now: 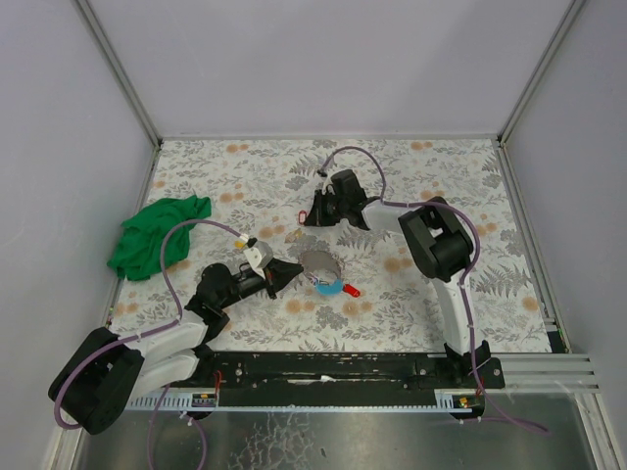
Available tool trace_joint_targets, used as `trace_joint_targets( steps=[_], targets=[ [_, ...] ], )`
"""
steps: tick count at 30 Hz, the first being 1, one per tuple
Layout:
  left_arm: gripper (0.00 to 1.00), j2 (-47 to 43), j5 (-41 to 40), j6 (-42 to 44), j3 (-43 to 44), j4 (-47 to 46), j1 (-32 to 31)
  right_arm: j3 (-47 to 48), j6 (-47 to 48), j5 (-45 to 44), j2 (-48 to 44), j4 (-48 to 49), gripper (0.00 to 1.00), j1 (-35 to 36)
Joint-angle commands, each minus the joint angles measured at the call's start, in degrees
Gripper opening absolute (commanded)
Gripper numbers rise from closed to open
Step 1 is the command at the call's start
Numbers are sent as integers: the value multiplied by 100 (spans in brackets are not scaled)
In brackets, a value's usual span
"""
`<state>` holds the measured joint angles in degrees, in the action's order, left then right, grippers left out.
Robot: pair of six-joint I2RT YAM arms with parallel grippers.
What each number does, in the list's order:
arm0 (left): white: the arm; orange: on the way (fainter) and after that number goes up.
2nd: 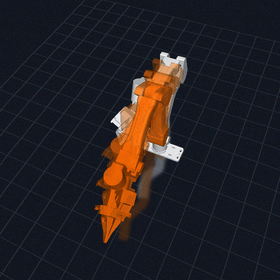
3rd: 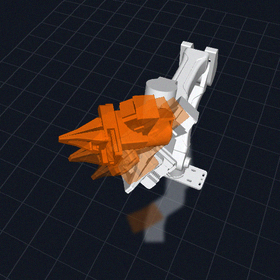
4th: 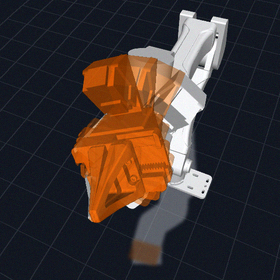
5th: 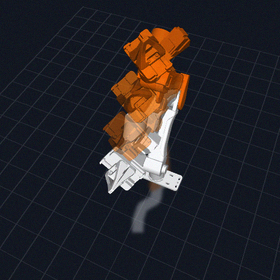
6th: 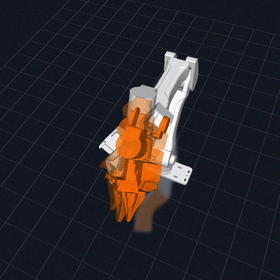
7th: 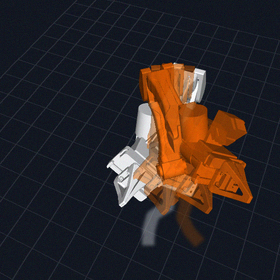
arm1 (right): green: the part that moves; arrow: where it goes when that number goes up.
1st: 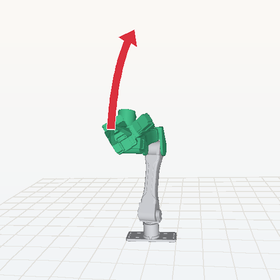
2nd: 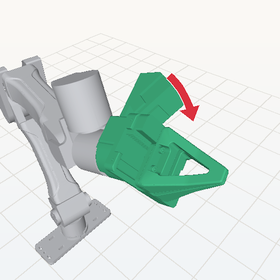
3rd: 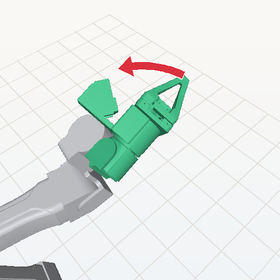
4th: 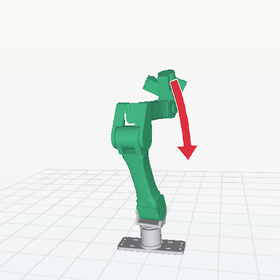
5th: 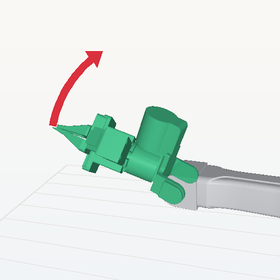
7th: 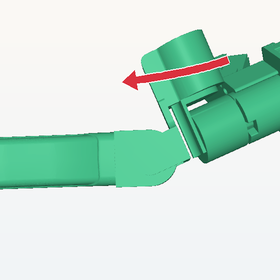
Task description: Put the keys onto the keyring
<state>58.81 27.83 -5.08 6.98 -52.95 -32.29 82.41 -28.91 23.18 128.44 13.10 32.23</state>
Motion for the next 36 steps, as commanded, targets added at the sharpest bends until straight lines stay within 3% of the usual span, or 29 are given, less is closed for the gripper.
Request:
trace_joint_targets(
  steps=[1, 7, 20, 26, 36],
  targets=[
    [0, -27, -54, 40, 154, -206, 21, -169, 257, -344, -607, -229, 0, -110],
    [0, -107, -93, 57, 139, -159, 18, -1020, 460, -879, -1563, -443, 0, -395],
    [0, -163, -107, 72, 120, -149, 21, -4014, 170, -2418, -4337, -744, 0, -1148],
    [0, -111, -90, 47, 130, -178, 17, -4812, -215, -2318, -4870, -752, 0, -1147],
    [0, -148, -86, 26, 147, -141, 25, -5165, -467, -2006, -4872, -410, 23, -783]
  ],
)
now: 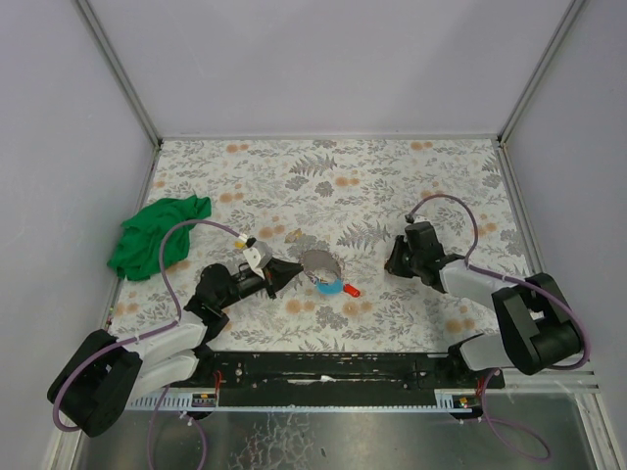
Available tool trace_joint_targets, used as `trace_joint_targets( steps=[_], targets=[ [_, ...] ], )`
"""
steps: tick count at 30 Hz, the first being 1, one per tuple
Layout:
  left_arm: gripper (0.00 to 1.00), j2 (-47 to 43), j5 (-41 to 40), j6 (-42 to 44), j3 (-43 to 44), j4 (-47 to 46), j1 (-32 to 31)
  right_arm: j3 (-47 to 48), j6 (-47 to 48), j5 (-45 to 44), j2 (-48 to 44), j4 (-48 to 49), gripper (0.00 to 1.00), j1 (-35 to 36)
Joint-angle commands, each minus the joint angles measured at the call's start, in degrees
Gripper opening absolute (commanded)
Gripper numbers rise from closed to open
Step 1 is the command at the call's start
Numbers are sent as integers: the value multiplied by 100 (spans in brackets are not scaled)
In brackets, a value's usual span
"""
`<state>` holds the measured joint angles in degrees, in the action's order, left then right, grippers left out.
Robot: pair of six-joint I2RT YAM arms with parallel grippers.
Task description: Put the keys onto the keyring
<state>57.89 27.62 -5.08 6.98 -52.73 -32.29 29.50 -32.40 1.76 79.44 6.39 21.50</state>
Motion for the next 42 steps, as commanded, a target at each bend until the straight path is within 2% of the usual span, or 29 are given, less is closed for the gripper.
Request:
trace_joint_targets(
  steps=[1, 6, 10, 14, 20, 27, 34, 42],
  targets=[
    [0, -65, -73, 26, 146, -163, 22, 199, -58, 161, 69, 227, 26, 385],
    [0, -114, -91, 32, 141, -125, 21, 759, 408, 314, 104, -408, 41, 565],
    [0, -187, -132, 57, 139, -71, 22, 1047, 850, -77, -185, -1097, 49, 562],
    [0, -183, -130, 68, 137, -61, 20, 1203, 1172, -688, -290, -1576, 52, 556],
    [0, -178, -121, 69, 153, -32, 21, 1279, 1254, -700, 30, -1664, 55, 336],
    [0, -186, -106, 76, 155, -22, 17, 1241, 1274, -313, 301, -1526, 66, 306],
    [0, -161, -89, 68, 162, -26, 21, 1305, 1253, 28, 671, -1527, 68, 320],
    [0, -207, -91, 69, 163, -8, 21, 1774, 1177, 623, 801, -1638, 66, 618]
  ],
)
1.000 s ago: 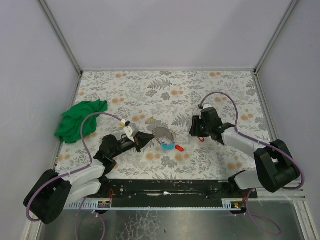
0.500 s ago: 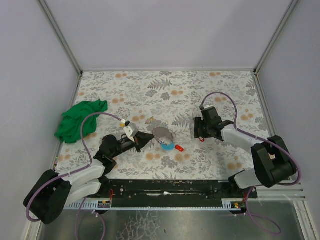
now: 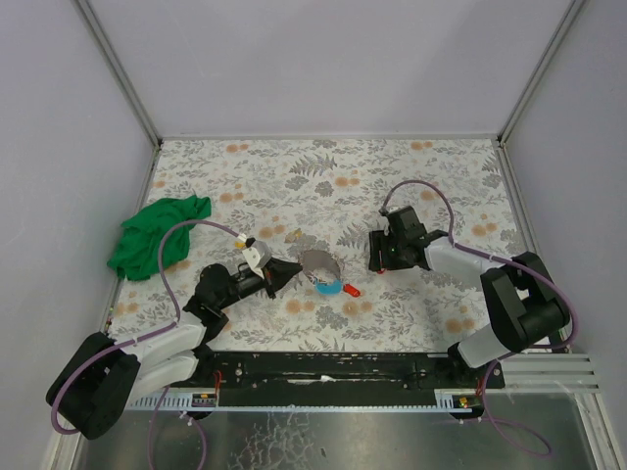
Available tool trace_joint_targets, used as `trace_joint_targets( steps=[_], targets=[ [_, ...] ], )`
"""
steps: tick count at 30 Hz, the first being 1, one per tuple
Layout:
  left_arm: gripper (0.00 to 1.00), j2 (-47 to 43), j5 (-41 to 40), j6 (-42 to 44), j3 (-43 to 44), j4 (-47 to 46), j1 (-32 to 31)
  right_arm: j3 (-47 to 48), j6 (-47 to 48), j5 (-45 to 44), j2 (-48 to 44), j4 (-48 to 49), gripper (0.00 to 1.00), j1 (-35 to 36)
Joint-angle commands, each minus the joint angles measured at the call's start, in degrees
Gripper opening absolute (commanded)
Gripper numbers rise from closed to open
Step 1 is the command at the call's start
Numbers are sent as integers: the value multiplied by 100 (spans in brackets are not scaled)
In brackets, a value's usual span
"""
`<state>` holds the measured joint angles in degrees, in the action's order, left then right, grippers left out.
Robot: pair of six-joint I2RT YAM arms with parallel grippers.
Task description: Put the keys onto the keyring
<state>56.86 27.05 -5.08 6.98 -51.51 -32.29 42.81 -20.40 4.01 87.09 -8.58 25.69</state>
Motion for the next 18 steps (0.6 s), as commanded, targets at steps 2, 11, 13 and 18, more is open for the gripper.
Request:
trace_joint_targets(
  steps=[2, 11, 13, 18],
  targets=[
    [0, -120, -37, 68, 162, -111, 21, 590, 77, 334, -7, -324, 65, 232],
    [0, -155, -52, 78, 163, -89, 16, 1408, 1211, -727, 114, -1691, 52, 232],
    [0, -159, -51, 73, 163, -76, 19, 1637, 1507, -870, 326, -1895, 48, 228],
    [0, -191, -42, 91, 163, -32, 19, 2132, 1986, -515, 911, -2167, 41, 118]
  ],
)
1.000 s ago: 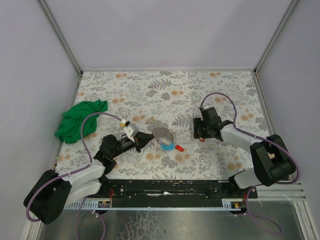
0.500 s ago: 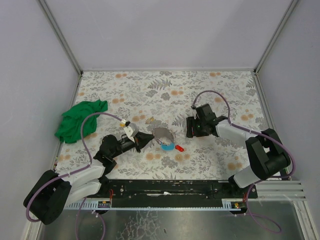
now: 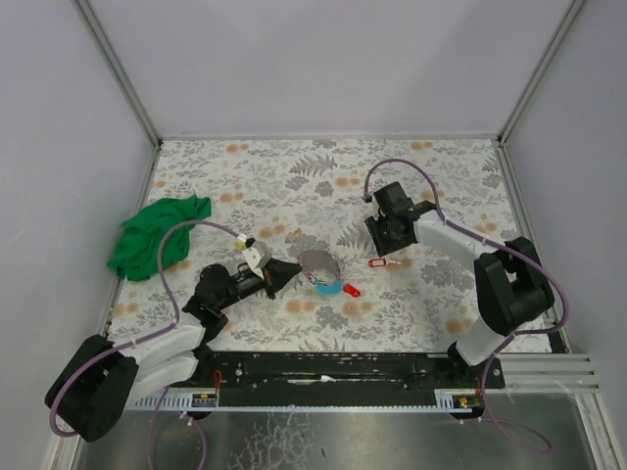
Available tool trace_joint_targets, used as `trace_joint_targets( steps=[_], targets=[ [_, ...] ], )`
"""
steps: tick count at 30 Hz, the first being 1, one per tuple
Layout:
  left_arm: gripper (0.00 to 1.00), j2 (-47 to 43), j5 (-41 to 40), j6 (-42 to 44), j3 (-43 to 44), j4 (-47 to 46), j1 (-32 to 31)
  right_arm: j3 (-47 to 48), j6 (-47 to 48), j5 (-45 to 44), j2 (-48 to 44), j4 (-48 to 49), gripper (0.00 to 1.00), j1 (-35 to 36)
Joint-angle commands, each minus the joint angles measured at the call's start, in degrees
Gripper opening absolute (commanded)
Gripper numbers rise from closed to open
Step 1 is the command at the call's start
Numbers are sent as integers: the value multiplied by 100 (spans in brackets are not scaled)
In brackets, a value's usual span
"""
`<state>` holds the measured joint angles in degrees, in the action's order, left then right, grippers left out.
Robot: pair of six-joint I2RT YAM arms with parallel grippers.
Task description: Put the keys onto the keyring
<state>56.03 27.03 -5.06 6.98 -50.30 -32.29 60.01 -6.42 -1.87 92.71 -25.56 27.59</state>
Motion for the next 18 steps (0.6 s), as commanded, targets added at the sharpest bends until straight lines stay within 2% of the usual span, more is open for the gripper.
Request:
trace_joint_targets(
  steps=[1, 13, 18],
  targets=[
    [0, -125, -41, 99, 163, -134, 21, 442, 617, 153, 435, -426, 39, -86],
    [0, -141, -36, 117, 164, -109, 21, 627, 767, 594, 984, -322, 29, -252],
    [0, -125, -39, 123, 172, -109, 22, 636, 751, 679, 1025, -300, 15, -257]
  ],
)
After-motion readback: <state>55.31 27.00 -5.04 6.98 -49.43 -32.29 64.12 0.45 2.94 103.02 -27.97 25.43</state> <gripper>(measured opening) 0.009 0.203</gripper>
